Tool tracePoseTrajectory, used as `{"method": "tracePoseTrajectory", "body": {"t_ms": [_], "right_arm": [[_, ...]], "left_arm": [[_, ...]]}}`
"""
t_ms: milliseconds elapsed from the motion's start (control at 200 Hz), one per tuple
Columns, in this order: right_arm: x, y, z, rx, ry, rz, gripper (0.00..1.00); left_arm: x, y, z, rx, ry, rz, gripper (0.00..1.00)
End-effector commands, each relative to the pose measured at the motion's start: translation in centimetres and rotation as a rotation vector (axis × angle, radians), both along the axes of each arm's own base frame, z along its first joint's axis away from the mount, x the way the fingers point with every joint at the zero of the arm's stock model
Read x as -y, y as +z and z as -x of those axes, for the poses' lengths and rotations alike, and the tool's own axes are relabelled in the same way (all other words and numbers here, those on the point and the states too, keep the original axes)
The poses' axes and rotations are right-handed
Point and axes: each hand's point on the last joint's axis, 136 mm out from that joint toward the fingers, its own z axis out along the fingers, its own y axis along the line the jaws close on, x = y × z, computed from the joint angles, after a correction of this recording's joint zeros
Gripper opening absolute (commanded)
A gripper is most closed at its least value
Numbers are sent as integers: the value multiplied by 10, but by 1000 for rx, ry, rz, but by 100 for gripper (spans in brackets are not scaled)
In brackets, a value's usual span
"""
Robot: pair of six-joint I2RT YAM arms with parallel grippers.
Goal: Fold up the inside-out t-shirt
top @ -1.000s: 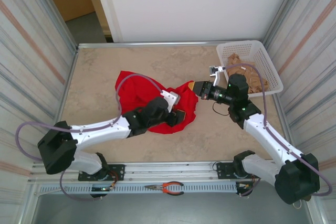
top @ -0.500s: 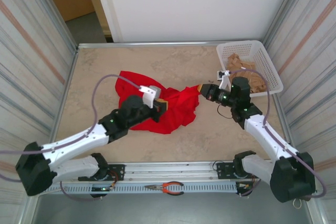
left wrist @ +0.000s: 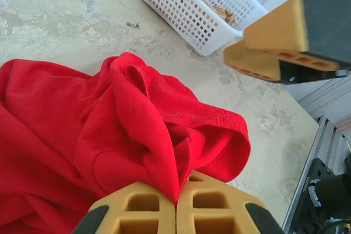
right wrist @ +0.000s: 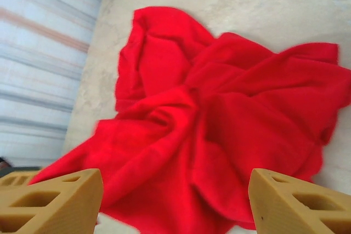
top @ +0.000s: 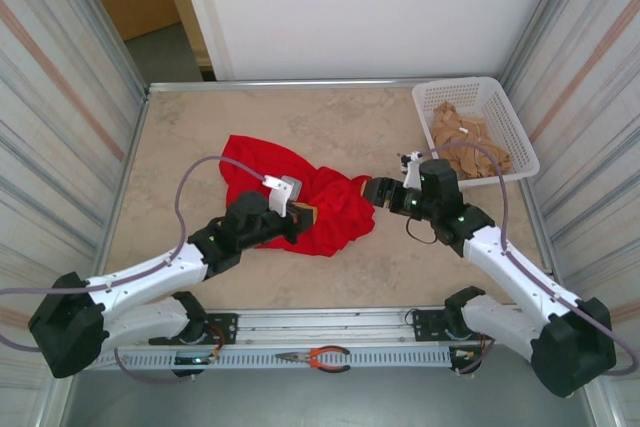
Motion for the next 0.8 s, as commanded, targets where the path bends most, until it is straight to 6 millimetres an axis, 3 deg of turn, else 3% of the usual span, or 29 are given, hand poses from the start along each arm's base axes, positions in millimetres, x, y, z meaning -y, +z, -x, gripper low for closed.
{"method": "tracePoseTrajectory", "body": {"t_ms": [0,225,401,476,566,681,797], "right_arm": [[-7,10,1,32,0,119,70],[-57,5,0,35,129,277,71],[-76,-15,-10,-13,169,378,68],[-71,-28,-15,-39,152,442,54],[-56,-35,-21,-57,102,468,23],[-36,-22,-23,-45,39,410,0],[-12,2,-21,-8,-22,342,0]], "left_arm": [[1,7,0,8,-7,41,0],[2,9,0,8,-10,36,0],[3,9,1,5,-19,31,0],[3,9,1,7,-20,30,0],[2,7,2,2,-22,26,0],[1,4,3,-4,-21,23,0],[1,-1,4,-13,-22,24,0]]}}
